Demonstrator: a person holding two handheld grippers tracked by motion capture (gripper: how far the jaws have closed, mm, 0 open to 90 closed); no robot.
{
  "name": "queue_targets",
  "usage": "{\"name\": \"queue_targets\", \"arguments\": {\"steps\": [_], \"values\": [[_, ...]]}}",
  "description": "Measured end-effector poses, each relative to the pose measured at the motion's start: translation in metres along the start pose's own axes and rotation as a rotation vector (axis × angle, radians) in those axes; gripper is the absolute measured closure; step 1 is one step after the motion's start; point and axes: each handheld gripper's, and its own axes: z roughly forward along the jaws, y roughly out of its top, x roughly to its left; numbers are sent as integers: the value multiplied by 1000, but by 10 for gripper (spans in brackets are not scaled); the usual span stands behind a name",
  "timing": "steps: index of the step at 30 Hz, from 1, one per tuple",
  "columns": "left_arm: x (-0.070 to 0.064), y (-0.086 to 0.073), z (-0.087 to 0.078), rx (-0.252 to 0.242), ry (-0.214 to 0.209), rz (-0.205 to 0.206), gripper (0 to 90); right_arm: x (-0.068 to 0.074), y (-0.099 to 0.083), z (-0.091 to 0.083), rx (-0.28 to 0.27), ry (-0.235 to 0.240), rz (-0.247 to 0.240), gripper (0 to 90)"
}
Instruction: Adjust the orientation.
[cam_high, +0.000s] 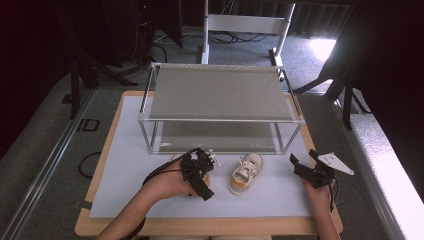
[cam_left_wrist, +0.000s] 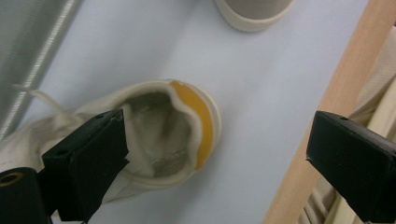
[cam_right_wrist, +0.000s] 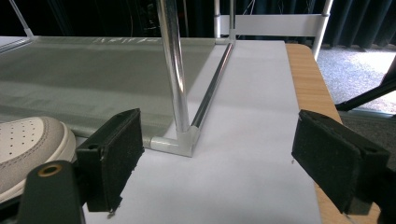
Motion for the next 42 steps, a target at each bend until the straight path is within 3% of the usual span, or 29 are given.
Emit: {"name": "queue_targets", "arguments": {"steps": [7,8,12,16,21,29,32,36,39,42], "values": [[6,0,16,39,-24,-16,229,0,0,0,1,3,5,157],[6,0,17,46,-25,-16,292,0,0,0,3,3,4,157],[5,5,24,65,-23,-32,393,0,0,0,3,2,-2,157],[6,7,29,79,-30,-45,417,0,0,0,3,3,1,157],[7,7,34,87,-7,-51,429,0,0,0,5,3,-2,158],[13,3,41,99,-17,-67,590,0,0,0,5,3,-1,158],[13,2,41,96,-50,-49,663,0,0,1,5,2,-3,158],[11,3,41,97,-64,-28,744,0,0,0,5,3,-3,158],[11,3,41,103,-74,-25,771,0,0,0,4,4,-2,158],[11,0,40,110,-99,2,792,0,0,0,5,6,2,158]]}}
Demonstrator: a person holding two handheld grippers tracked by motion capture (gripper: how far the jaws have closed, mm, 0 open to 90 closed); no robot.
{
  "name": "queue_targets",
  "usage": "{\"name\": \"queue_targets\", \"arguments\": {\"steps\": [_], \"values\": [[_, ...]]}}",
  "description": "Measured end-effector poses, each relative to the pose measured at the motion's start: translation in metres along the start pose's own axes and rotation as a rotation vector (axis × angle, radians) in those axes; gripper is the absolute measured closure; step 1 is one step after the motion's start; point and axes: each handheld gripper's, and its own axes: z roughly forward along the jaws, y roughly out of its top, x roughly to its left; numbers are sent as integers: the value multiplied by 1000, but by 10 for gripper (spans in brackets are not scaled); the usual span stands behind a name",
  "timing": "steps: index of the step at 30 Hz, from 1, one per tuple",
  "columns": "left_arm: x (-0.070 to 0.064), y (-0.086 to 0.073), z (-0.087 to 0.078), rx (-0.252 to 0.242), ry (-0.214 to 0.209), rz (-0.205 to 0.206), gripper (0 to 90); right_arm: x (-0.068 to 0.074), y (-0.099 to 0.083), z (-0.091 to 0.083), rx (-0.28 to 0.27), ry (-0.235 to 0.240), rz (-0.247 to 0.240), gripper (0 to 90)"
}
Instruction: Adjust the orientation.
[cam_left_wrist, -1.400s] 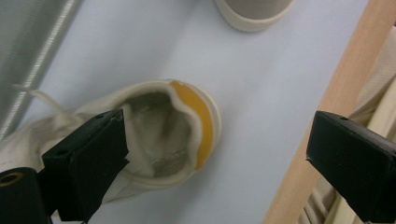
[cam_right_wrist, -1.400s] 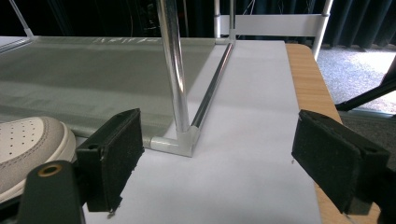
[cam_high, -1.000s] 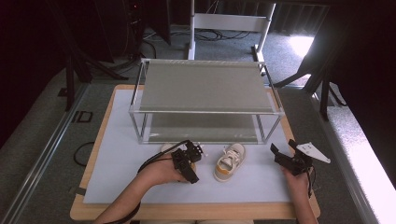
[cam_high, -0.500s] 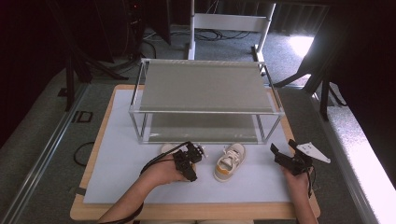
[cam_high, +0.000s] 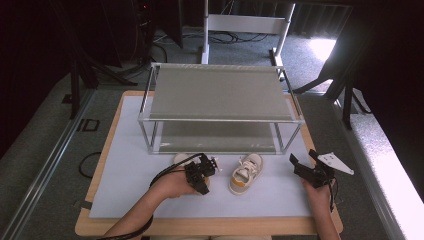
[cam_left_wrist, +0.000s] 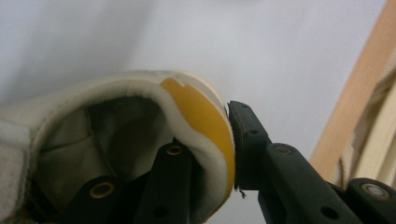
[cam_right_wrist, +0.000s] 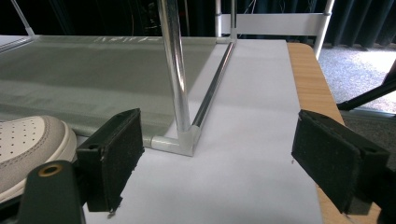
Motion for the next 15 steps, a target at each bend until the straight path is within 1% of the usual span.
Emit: {"name": "queue_targets", "arguments": {"steps": [1,2,3,4,5,8,9,10,12,13,14,15], "values": [[-1,-2,0,-6,-11,19,795,0,0,0,-1,1,0,158],[-1,-3,0,-8,-12,31,798,0,0,0,0,1,1,158],[-1,-3,0,-8,-12,31,798,0,0,0,-1,1,1,158],[-2,-6,-1,-9,-15,57,798,0,0,0,0,0,0,158],[-2,-6,-1,-9,-15,57,799,0,0,0,0,0,0,158],[-6,-9,-2,-2,1,119,799,0,0,0,0,-1,-2,158],[-6,-9,-2,-2,1,119,800,0,0,0,0,-1,-2,158],[-8,-11,-5,-10,1,149,802,0,0,0,0,-1,-2,158],[-11,-13,-10,-30,6,171,802,0,0,0,0,-2,-3,158],[-11,-13,-10,-30,6,171,803,0,0,0,0,-2,-3,158],[-14,-14,-15,-42,21,206,802,0,0,0,1,-2,-4,158],[-14,-14,-15,-42,21,206,802,0,0,0,1,-2,-4,158]]}}
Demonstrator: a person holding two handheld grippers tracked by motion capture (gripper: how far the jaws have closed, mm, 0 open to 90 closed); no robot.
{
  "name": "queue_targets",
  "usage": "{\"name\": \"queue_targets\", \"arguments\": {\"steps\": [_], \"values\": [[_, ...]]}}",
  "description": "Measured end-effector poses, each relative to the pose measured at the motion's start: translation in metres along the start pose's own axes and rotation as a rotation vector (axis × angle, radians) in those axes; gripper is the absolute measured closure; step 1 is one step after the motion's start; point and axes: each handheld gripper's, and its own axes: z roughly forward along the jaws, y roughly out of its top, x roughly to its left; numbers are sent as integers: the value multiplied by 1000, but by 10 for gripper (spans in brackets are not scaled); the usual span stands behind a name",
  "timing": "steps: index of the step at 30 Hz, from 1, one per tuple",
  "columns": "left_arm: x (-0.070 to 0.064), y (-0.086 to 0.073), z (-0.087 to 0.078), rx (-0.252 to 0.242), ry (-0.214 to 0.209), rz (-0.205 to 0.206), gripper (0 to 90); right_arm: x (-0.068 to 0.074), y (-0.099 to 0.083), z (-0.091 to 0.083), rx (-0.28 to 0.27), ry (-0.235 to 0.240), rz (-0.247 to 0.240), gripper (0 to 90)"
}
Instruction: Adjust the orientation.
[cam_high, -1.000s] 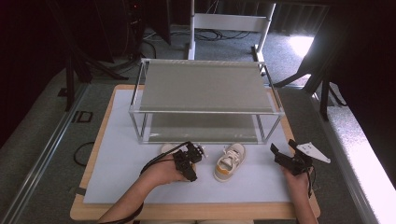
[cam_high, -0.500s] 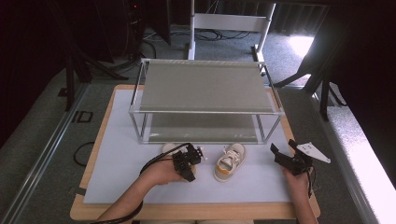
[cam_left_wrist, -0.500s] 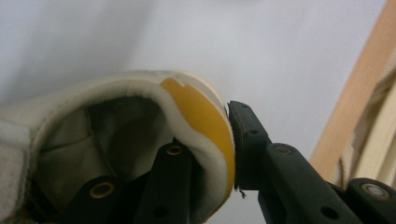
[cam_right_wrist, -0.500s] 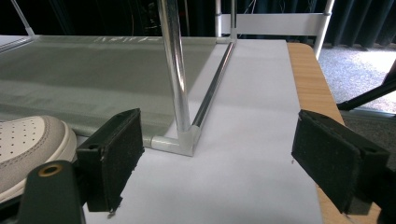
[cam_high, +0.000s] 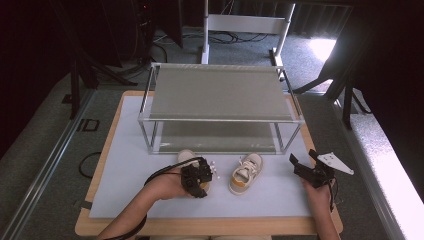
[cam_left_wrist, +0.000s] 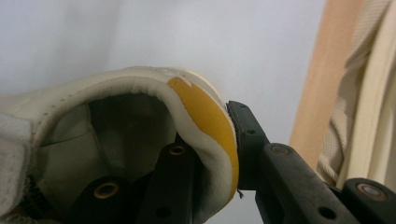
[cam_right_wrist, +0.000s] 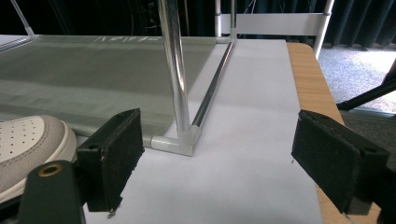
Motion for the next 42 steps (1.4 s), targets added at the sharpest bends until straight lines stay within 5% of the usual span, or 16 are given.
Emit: {"name": "queue_targets", "arguments": {"steps": [2,6,8,17,20,22,26,31,37,42], "values": [[-6,0,-6,-18,13,79,803,0,0,0,0,-1,0,158],[-10,0,-8,-41,-2,153,803,0,0,0,0,0,0,158],[-16,0,-4,-48,-10,249,802,0,0,0,0,-1,-1,158],[-19,-4,12,-33,-25,345,799,0,0,0,0,1,2,158],[-18,-7,17,-32,-39,350,794,0,0,0,0,1,2,158],[-14,-7,16,-38,-38,294,774,0,0,0,1,1,1,158],[-12,-5,18,-17,-33,292,703,0,0,0,2,-1,1,158],[-6,-6,18,-5,-73,203,609,0,0,0,1,1,7,158],[-9,-7,16,-9,-64,184,460,2,0,1,9,-2,-14,157],[-9,-8,15,-6,-70,170,430,3,0,1,11,-9,-25,156]]}}
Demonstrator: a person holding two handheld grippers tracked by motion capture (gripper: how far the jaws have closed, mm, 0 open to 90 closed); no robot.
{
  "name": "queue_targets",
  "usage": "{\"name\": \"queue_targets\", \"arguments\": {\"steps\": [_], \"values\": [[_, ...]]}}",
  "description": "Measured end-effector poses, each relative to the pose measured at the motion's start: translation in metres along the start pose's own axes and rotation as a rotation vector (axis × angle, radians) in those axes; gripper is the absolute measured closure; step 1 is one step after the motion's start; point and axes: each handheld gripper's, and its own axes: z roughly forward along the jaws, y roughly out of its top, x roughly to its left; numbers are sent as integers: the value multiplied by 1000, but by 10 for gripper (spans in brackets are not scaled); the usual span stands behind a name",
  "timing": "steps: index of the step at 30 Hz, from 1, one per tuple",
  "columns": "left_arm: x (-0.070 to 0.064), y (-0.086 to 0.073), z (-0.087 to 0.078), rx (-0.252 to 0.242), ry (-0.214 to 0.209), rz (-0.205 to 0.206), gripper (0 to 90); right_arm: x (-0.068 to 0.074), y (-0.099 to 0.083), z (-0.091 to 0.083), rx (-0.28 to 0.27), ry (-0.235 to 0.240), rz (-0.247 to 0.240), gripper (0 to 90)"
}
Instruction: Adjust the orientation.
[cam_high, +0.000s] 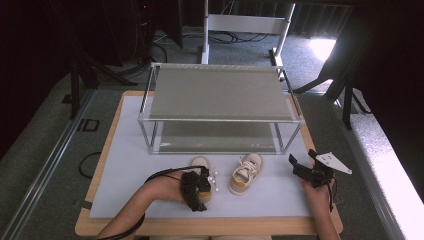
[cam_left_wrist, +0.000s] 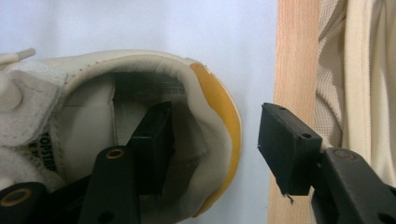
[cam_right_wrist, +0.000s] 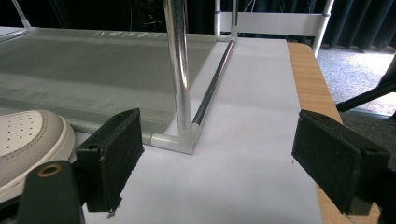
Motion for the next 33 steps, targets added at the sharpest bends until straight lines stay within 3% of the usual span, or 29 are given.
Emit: {"name": "queue_targets", "arguments": {"steps": [7,11,13,14,19,23,24,29,32,33], "values": [[-2,4,-6,-1,35,-12,363,-1,1,2,23,52,-1,156],[0,2,-10,-1,24,-33,331,2,4,2,103,133,-9,157],[0,1,-11,-5,18,-38,331,7,8,1,127,145,-43,160],[0,1,-12,-5,18,-38,331,9,11,-1,135,173,-46,189],[0,2,-13,0,16,-43,331,22,28,-9,141,241,-65,222],[0,2,-12,9,19,-42,331,37,40,-15,151,317,-111,235],[0,2,-12,9,19,-42,331,37,40,-15,151,317,-111,235],[0,3,-10,14,9,-52,332,60,58,-20,193,418,-184,234],[1,4,-10,19,10,-47,332,68,65,-21,208,438,-213,235],[1,4,-10,18,7,-49,332,75,72,-21,228,466,-239,235]]}}
